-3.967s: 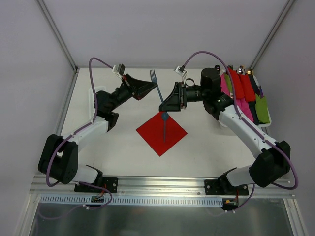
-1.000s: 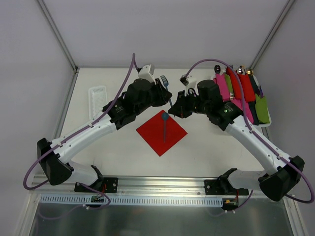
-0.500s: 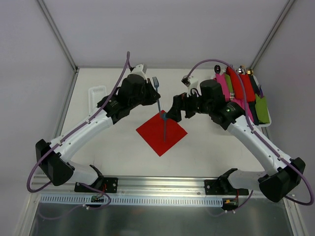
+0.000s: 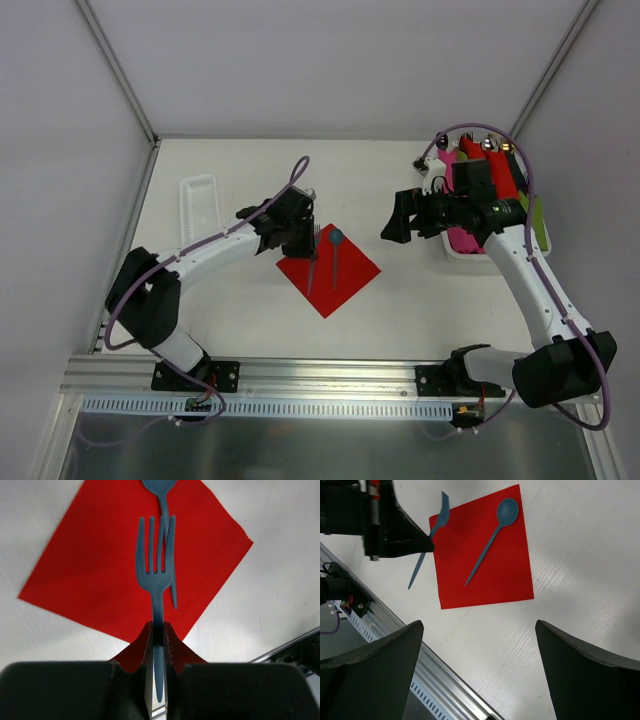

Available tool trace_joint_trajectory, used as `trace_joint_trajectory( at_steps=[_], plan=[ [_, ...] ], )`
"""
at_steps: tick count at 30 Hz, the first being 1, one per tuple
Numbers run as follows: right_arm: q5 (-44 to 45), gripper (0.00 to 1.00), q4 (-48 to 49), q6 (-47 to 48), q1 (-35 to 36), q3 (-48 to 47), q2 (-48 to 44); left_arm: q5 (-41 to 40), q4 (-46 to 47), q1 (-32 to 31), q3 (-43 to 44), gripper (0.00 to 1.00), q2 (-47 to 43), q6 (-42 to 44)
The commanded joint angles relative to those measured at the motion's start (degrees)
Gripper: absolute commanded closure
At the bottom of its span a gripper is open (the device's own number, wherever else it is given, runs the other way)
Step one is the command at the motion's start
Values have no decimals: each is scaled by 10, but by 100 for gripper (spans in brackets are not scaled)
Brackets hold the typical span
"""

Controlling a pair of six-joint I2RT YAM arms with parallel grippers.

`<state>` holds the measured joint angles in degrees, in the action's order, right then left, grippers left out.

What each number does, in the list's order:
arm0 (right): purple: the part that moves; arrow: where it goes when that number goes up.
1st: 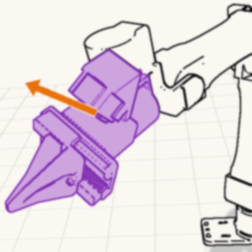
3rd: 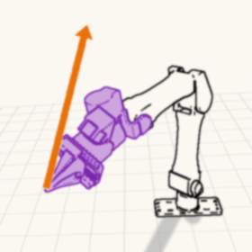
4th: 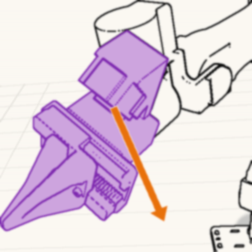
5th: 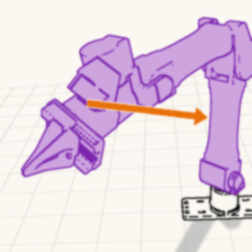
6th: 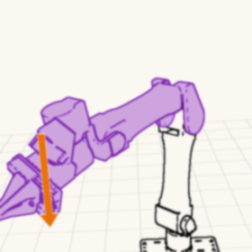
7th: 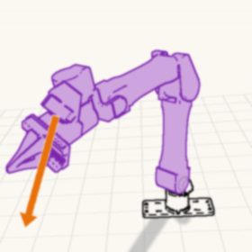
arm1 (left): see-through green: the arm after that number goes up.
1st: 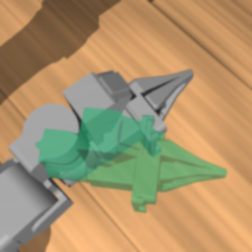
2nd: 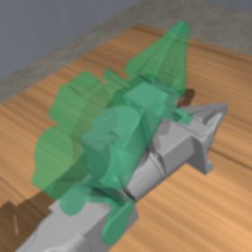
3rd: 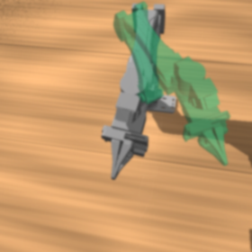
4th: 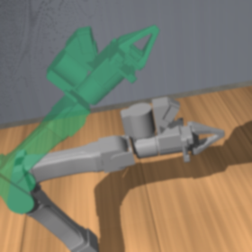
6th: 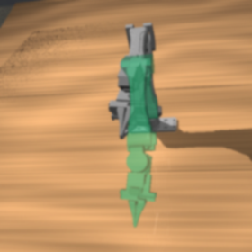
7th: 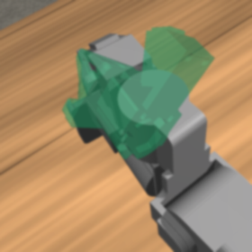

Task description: Place the utensils on the paper napkin and roll it up

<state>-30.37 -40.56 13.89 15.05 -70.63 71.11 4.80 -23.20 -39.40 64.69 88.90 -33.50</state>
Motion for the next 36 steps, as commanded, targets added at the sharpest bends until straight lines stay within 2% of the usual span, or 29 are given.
trace_joint_trajectory(
  at_steps=[1, 5, 14, 36],
  plan=[
    [-28, 1, -17, 12, -4, -24, 5, 46, 25, -4, 53, 100, 46, 15],
    [-33, 1, -18, 11, -5, -27, 12, 54, 31, -11, 86, 100, 113, 12],
    [-45, 1, -16, 11, -10, -21, 17, 45, 47, -13, 114, 100, 180, 8],
    [-50, 1, -17, 6, -17, -22, 27, 6, 53, 6, 138, 92, 229, -30]
  ],
)
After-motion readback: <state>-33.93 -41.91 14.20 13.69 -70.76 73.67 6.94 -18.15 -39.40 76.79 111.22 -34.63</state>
